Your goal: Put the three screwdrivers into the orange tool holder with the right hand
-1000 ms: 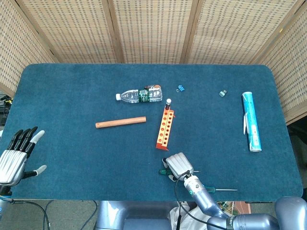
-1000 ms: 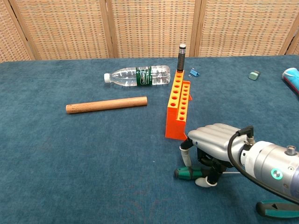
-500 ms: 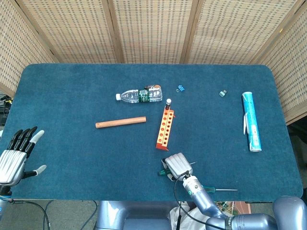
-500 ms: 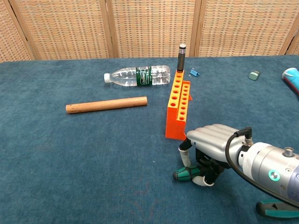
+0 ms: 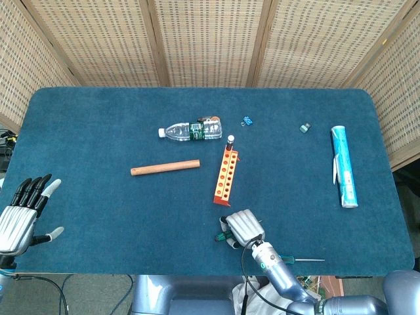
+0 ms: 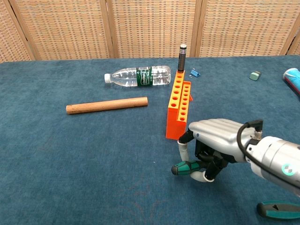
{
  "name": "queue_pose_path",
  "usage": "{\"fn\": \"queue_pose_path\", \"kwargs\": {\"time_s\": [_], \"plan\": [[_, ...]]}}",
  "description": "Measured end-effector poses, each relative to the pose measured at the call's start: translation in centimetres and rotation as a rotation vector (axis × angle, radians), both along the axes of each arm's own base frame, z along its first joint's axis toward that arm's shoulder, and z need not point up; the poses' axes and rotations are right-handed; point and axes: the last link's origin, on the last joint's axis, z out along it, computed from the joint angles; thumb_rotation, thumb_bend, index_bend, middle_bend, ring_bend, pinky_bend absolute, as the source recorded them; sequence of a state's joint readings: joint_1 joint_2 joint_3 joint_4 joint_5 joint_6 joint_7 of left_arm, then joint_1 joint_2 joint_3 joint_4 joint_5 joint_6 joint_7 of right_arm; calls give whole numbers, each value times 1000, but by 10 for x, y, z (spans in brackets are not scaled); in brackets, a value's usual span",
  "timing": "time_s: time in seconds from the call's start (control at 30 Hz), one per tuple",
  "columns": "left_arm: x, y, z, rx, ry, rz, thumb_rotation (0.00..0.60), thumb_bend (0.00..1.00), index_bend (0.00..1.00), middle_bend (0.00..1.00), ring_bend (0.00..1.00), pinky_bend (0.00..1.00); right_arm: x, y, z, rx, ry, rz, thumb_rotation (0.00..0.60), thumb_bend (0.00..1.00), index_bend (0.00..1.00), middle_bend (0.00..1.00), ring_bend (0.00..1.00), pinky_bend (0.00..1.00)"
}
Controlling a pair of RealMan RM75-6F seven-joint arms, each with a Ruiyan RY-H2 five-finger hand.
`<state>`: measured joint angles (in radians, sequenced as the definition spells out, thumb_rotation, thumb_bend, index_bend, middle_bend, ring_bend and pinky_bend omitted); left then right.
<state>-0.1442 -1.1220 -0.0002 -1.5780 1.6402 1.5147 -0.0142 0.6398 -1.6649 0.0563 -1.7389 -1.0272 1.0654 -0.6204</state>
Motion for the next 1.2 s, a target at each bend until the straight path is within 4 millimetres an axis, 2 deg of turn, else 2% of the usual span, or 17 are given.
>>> {"fn": "queue_pose_path", "kwargs": {"time_s": [0.4, 0.73, 0.83, 1.03, 1.2], "plan": [[2, -3, -1, -3, 4, -11, 600, 0, 0, 0, 0, 0, 12, -2, 44, 12, -207, -116, 600, 481, 608, 956, 864, 1000], [3, -4, -3, -8, 8, -13, 600, 0, 0, 0, 0, 0, 20, -25, 117, -49, -453, -245, 600, 546, 612, 956, 864, 1000], [3, -4, -4, -10, 9, -13, 600, 0, 0, 0, 0, 0, 20, -30, 132, -59, -510, -275, 600, 548, 613, 956, 864, 1000], [3, -3, -4, -11, 11, -12, 600, 0, 0, 0, 0, 0, 22, -41, 157, -74, -655, -335, 600, 555, 614, 956, 864, 1000], [3, -2, -4, -8, 10, -7, 600, 0, 0, 0, 0, 0, 19, -54, 164, -68, -763, -380, 600, 556, 615, 956, 864, 1000]]}}
